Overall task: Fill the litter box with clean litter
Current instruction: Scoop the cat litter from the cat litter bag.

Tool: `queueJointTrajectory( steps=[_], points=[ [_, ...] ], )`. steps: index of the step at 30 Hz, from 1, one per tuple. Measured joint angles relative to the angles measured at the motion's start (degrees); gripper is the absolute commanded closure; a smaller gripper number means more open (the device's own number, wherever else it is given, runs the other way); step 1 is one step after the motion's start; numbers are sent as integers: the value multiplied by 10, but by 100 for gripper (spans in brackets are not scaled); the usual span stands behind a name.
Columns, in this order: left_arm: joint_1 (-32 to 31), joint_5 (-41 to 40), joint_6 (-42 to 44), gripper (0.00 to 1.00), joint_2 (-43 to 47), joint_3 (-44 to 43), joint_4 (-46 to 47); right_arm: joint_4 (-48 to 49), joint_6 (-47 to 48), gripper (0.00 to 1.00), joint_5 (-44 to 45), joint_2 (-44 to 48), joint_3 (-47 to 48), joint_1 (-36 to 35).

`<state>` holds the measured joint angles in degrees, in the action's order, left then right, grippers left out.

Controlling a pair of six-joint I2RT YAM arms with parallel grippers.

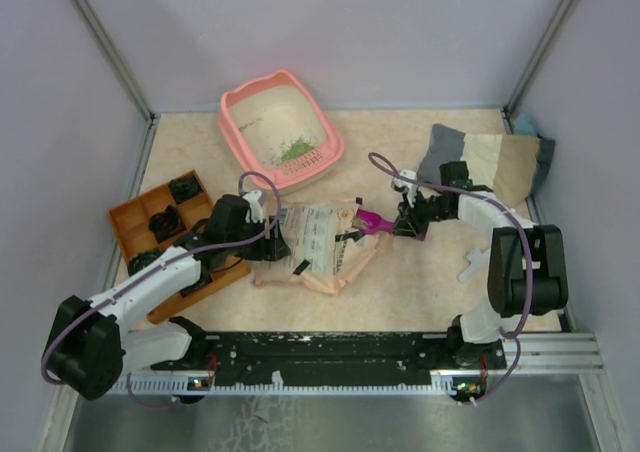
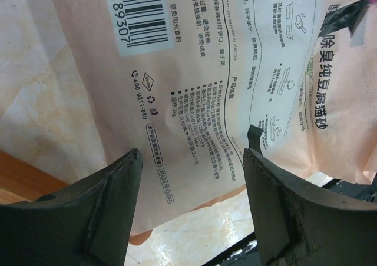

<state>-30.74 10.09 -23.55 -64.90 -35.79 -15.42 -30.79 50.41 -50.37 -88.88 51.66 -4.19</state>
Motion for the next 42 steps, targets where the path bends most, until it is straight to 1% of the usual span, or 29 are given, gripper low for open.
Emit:
queueJointTrajectory(
  steps=[6, 14, 20, 24, 31, 42],
  points=[
    [0, 0, 2, 26, -17, -17, -10, 38, -15, 100, -26, 8, -7, 13],
    [0, 0, 2, 26, -18, -20, -13, 53, -26, 100, -39, 9, -14, 14],
    [0, 0, 3, 26, -17, -20, -14, 56, -38, 100, -31, 9, -18, 14],
    [0, 1, 4, 26, -17, -20, -14, 59, -63, 100, -22, 9, -18, 15],
    [0, 5, 9, 27, -19, -21, -16, 60, -89, 100, -15, 12, -25, 29],
    [0, 5, 14, 28, -36, -52, -32, 51, -83, 100, -8, 43, -47, 54]
  ],
)
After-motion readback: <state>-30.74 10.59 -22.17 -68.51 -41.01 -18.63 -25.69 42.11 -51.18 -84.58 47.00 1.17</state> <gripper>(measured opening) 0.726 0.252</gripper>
